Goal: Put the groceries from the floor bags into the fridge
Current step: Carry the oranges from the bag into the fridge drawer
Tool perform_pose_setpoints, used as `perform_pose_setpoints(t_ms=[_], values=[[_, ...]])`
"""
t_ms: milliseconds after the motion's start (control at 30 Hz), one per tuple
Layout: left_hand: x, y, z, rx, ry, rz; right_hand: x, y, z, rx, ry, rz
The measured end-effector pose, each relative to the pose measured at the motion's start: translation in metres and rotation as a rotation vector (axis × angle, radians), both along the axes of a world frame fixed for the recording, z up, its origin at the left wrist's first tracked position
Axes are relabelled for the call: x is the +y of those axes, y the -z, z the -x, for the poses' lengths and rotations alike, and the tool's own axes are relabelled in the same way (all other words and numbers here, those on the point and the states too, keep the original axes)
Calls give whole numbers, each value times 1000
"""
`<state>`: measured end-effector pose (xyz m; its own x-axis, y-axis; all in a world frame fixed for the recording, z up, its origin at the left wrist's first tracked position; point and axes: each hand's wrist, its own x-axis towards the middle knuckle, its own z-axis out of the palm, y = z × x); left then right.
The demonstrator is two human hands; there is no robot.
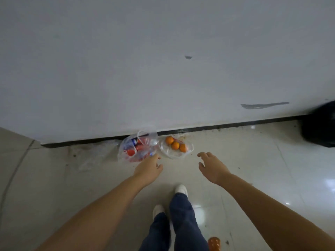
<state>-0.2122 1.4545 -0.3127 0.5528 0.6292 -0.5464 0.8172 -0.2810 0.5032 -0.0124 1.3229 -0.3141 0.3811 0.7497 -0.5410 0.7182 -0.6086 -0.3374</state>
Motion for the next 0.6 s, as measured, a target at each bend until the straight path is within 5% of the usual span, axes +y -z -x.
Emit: perform_pose_setpoints(t_ms=[367, 600], values=[[103, 333, -120, -38, 64, 61, 140, 328, -67, 41, -7, 55], [170, 530, -172, -10, 171, -171, 201, 523, -91, 1, -121, 80]])
